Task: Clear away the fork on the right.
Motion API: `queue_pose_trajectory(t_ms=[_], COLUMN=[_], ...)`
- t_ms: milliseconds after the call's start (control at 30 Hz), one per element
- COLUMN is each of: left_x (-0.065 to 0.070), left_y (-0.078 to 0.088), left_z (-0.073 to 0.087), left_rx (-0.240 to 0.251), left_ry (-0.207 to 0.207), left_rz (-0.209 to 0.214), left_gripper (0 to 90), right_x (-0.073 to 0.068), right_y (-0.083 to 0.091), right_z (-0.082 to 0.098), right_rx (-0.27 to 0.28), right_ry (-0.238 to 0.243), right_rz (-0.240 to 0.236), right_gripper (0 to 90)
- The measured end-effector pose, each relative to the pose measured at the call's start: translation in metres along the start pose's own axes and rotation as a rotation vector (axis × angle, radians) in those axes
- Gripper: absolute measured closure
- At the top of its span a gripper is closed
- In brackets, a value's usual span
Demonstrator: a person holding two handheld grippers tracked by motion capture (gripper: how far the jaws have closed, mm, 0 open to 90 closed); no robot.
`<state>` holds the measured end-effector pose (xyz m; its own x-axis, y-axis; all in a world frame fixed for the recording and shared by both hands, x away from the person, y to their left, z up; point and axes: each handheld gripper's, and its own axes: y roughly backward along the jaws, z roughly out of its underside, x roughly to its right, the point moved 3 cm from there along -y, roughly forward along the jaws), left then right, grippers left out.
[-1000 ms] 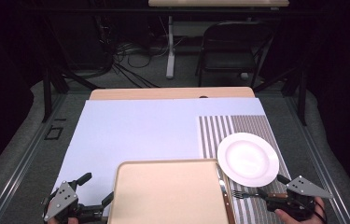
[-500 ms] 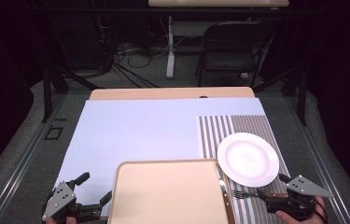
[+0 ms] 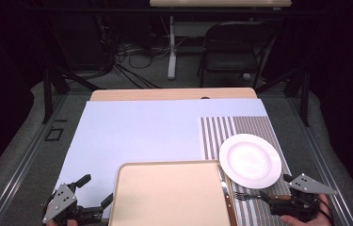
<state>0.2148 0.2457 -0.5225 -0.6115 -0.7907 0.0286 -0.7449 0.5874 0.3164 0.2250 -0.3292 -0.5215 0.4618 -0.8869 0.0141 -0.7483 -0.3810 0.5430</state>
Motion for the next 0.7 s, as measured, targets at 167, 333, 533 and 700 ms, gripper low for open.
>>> queue_pose_trajectory(t_ms=[167, 333, 533, 700], left_x=[0.0006, 0.0006, 0.0015, 0.0013], left_y=[0.0001, -0.0005, -0.0007, -0.0003], left_z=[0.0000, 0.0004, 0.0003, 0.0003], left_rx=[-0.003, -0.009, -0.010, -0.011], left_ry=[-0.004, -0.005, -0.007, -0.007], left_rz=[-0.003, -0.002, -0.001, -0.002], left_gripper=[2.3, 2.3, 2.3, 2.3], right_x=[0.0009, -0.0005, 0.0023, 0.0053], right_y=[0.0014, 0.0007, -0.0022, -0.0044], right_z=[-0.0031, -0.0068, -0.0077, -0.0089], right_rx=[-0.039, -0.083, -0.141, -0.165], right_ry=[0.034, 0.100, 0.144, 0.160], right_rz=[-0.021, -0.061, -0.108, -0.128], right_gripper=[0.0, 4.5, 13.6, 14.6])
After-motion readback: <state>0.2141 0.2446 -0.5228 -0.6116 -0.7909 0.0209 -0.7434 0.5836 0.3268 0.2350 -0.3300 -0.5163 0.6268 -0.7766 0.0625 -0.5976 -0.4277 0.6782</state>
